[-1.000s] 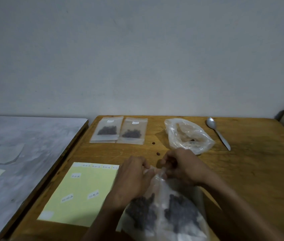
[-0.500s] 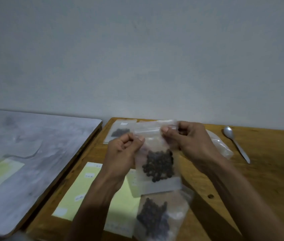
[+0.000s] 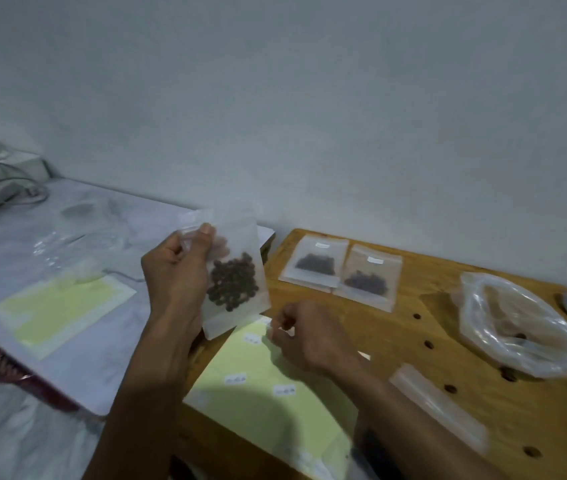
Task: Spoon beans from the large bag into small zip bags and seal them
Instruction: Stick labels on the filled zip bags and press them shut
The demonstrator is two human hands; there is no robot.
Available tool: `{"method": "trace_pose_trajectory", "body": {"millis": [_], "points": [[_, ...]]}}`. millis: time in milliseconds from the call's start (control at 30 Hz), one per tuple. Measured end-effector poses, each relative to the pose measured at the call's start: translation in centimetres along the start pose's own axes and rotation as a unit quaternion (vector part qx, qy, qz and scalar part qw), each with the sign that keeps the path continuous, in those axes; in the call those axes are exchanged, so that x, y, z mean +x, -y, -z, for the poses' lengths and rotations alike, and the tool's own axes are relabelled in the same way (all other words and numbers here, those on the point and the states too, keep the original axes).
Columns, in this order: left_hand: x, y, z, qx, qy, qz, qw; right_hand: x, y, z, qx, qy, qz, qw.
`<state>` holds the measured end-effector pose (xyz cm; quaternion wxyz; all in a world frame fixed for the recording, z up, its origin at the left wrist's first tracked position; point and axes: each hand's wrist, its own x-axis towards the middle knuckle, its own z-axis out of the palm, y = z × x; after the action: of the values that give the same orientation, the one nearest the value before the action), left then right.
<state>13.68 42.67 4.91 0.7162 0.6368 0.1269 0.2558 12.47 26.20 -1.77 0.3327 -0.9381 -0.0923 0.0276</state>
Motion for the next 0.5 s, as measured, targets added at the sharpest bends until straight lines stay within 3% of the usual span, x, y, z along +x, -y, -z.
{"method": "trace_pose_trajectory", "body": {"millis": [200,500], "points": [[0.8,0.6,1.1,0.008,-0.007,0.006,1.000,1.2,1.8,-2.9,-0.108,0.006,-0.033,0.994],[1.0,1.4,2.0,0.033,0.001,0.012,0.999,1.6,2.0,-4.1,-0.065,-0.016,-0.058,0.996]]}}
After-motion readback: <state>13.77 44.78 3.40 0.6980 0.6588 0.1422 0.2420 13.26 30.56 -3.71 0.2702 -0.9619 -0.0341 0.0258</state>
